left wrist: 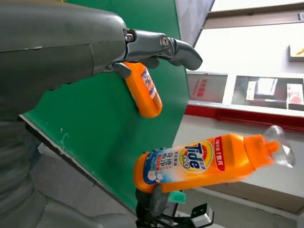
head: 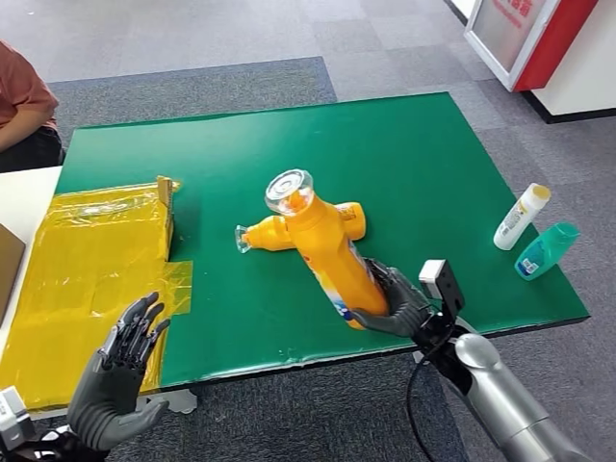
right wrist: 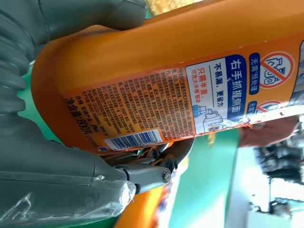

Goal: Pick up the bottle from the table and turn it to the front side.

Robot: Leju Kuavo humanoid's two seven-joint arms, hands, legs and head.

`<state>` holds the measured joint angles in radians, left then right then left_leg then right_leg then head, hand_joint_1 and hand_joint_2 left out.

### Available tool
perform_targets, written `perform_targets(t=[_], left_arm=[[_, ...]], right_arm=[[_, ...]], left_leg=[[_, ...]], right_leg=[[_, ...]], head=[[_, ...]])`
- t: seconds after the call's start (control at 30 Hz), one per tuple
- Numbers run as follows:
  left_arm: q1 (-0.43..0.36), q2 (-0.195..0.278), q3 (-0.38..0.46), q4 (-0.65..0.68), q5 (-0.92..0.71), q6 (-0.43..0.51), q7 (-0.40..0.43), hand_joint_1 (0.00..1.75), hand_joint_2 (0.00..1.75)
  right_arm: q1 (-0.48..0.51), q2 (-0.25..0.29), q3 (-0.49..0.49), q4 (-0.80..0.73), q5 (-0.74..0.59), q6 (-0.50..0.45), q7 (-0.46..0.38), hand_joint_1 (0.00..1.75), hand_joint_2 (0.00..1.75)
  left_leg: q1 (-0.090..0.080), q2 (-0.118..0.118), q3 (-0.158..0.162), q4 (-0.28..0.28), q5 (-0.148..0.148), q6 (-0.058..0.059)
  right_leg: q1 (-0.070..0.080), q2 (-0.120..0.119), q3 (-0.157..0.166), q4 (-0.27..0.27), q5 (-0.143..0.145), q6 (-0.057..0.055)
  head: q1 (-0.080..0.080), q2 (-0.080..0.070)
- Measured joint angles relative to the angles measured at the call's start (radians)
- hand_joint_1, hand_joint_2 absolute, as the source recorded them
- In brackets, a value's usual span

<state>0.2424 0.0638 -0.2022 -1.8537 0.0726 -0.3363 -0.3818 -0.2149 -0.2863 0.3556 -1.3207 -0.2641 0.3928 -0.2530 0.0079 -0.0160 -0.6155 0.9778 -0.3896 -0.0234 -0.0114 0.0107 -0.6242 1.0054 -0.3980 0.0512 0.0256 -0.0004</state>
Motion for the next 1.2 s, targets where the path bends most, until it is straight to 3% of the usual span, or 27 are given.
perform_targets(t=[0.2,0.33,0.83,1.2], left_arm=[[-0.122,-0.05,0.0,0.071,0.08,0.0,0.111,0.0,1.75],[-0.183,-0.089,0.0,0.105,0.119,0.005,0.145,0.0,1.75],[-0.254,-0.148,-0.007,0.138,0.128,0.011,0.158,0.0,1.75],[-0.222,-0.151,-0.098,0.095,0.096,-0.01,0.121,0.0,1.75]], right_arm=[[-0.08,0.11,0.018,-0.004,0.091,-0.024,-0.01,1.75,1.75],[-0.111,0.154,0.03,-0.008,0.104,-0.029,-0.009,1.75,1.75],[-0.119,0.212,0.059,-0.059,0.143,-0.033,-0.013,1.75,1.75],[-0.048,0.242,0.068,-0.074,0.249,-0.053,-0.075,1.75,1.75]], left_leg=[[0.0,0.0,0.0,0.0,0.003,0.0],[0.0,0.0,0.0,0.0,0.004,0.001],[0.0,0.0,-0.001,0.0,0.004,0.001],[0.0,0.0,-0.001,0.0,0.003,0.001]], right_leg=[[0.0,0.0,0.0,0.001,0.002,0.0],[0.0,0.0,0.0,0.001,0.003,0.0],[0.0,0.0,-0.001,0.001,0.003,0.001],[0.0,0.0,-0.001,0.0,0.002,0.001]], head=[[0.0,0.0],[0.0,0.0],[0.0,0.0],[0.0,0.0]])
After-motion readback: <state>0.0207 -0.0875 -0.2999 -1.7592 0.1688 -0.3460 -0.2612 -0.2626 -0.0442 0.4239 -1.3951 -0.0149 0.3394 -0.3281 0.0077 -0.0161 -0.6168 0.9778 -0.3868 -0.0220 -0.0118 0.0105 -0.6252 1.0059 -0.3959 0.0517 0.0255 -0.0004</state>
